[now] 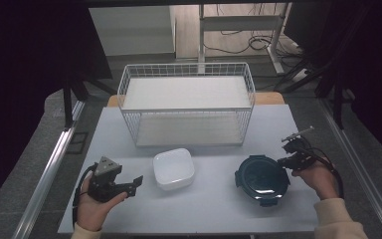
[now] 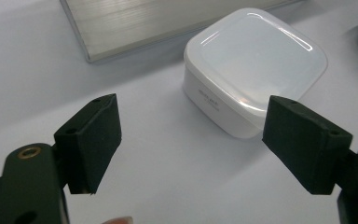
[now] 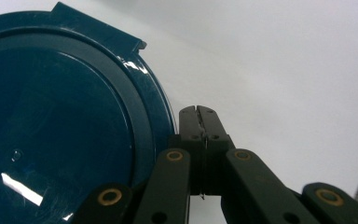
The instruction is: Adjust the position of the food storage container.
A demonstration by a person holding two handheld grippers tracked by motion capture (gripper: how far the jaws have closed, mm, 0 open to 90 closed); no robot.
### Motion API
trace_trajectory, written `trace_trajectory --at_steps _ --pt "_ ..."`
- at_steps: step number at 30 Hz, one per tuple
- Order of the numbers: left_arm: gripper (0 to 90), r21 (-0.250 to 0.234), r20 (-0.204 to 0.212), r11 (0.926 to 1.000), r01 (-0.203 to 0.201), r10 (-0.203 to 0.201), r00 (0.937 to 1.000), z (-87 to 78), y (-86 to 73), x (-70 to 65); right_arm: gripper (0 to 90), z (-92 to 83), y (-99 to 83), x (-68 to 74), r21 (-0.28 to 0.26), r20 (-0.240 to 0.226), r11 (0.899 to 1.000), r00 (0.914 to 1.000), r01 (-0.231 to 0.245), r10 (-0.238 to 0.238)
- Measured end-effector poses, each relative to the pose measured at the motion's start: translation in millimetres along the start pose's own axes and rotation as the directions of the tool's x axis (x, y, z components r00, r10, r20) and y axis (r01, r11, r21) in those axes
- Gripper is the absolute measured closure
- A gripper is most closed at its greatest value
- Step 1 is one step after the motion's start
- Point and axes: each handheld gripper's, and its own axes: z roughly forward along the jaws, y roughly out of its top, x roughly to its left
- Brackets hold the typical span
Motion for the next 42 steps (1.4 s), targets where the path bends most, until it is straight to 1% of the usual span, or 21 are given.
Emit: trace_trajectory --at_steps 6,11,15,18,21,26,28,29,36,42 --pt "19.2 -0.001 0.011 0.9999 0.013 -0.013 0.9999 -0.1 0.3 -0.2 90.0 0.8 -0.4 16.1 0.001 -0.036 1.000 0.9991 0.025 -0.025" --pt "19.2 -0.011 0.018 0.9999 0.007 -0.007 0.9998 -2.9 2.0 -1.3 90.0 1.5 -0.3 27.3 0.000 -0.056 0.999 0.9979 0.033 -0.033" --pt "19.2 -0.016 0.022 0.9998 0.014 -0.014 0.9997 -3.5 2.8 -0.7 90.0 2.6 0.0 36.4 -0.003 -0.082 0.999 0.9953 0.052 -0.052" --pt "19.2 -0.013 0.026 0.9998 0.018 -0.018 0.9995 -2.0 2.7 -0.4 90.0 3.7 0.7 43.1 -0.008 -0.093 0.998 0.9935 0.065 -0.065" --pt "19.2 -0.009 0.030 0.9999 0.013 -0.013 0.9995 -1.0 3.1 -1.8 90.0 4.7 1.8 50.9 -0.010 -0.106 0.997 0.9913 0.078 -0.078" --pt "19.2 -0.010 0.033 0.9999 0.010 -0.010 0.9994 -1.0 3.6 -2.9 90.0 6.3 1.0 64.4 -0.023 -0.143 0.994 0.9837 0.106 -0.109" --pt "19.2 -0.009 0.033 0.9999 0.012 -0.011 0.9994 -0.5 3.5 -2.7 90.0 6.5 0.8 69.3 -0.027 -0.152 0.993 0.9816 0.113 -0.116" --pt "19.2 -0.008 0.033 0.9999 0.012 -0.012 0.9994 -0.3 3.4 -2.8 90.0 7.3 0.7 73.5 -0.033 -0.165 0.992 0.9786 0.119 -0.123" --pt "19.2 -0.006 0.037 1.0000 0.002 -0.002 0.9993 0.4 4.2 -5.3 90.0 9.2 1.6 80.9 -0.045 -0.185 0.990 0.9729 0.132 -0.138" --pt "19.2 -0.001 0.040 1.0000 0.000 0.000 0.9992 1.8 4.5 -7.0 90.0 11.8 2.1 89.9 -0.071 -0.206 0.988 0.9670 0.138 -0.150"
